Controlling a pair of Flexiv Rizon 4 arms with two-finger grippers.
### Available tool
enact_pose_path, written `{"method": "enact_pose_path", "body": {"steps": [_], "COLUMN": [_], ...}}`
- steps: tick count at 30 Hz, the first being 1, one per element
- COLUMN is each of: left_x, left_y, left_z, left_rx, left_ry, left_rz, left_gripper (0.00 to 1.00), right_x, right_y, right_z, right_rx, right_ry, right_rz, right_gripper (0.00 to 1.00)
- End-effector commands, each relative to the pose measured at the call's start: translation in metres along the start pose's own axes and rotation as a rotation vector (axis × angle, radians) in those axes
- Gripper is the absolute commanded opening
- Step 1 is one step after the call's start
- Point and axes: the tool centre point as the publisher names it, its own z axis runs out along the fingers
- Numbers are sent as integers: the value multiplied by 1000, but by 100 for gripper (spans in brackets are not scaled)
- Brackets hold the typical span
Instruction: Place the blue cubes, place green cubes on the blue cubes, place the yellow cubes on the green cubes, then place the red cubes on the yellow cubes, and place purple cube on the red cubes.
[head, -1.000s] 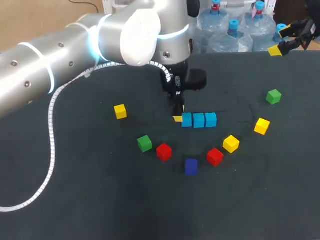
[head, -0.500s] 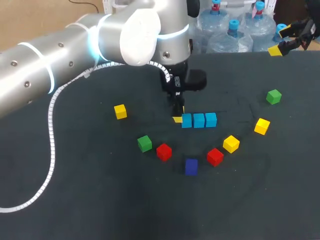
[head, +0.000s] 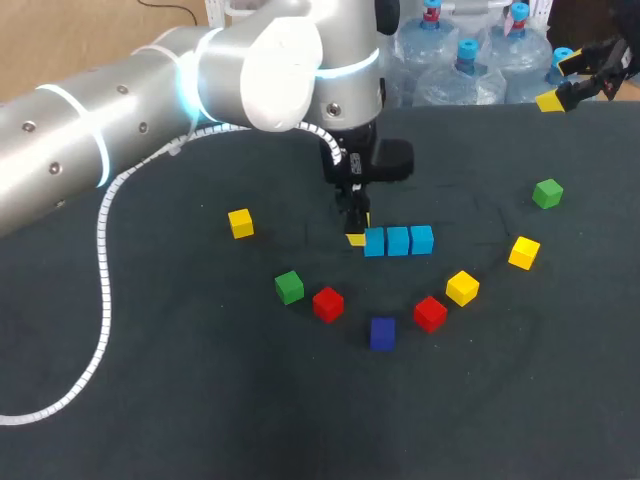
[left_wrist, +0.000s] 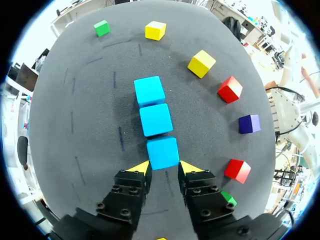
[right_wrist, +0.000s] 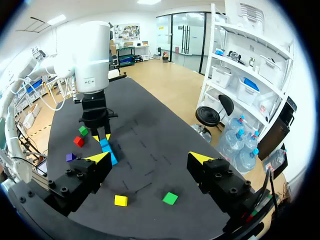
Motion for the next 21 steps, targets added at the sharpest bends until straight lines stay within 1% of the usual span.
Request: {"method": "enact_pose_path", "body": {"steps": [1, 2, 3, 4, 12, 16, 21], "left_x": [-1, 0, 0, 0, 3, 6, 11], "left_y": [1, 1, 1, 0, 0, -3, -12], "left_z": [-1, 0, 0, 0, -1, -7, -22], "left_rx": [7, 8, 10, 10, 7, 19, 22], "left_ry": [4, 4, 5, 6, 6, -29, -66], "left_rz": [1, 0, 0, -1, -16, -36, -46], "left_gripper": [49, 69, 91, 100, 100, 100, 100], "right_x": [0, 0, 0, 0, 0, 0, 0], "right_y": [0, 0, 0, 0, 0, 0, 0], "right_z": [0, 0, 0, 0, 0, 0, 0], "right_rx": [1, 1, 1, 1, 1, 1, 1], "right_ry": [-1, -1, -1, -1, -1, -1, -1], "right_rz": [0, 0, 0, 0, 0, 0, 0], "right_gripper": [100, 100, 100, 100, 100, 100, 100]}}
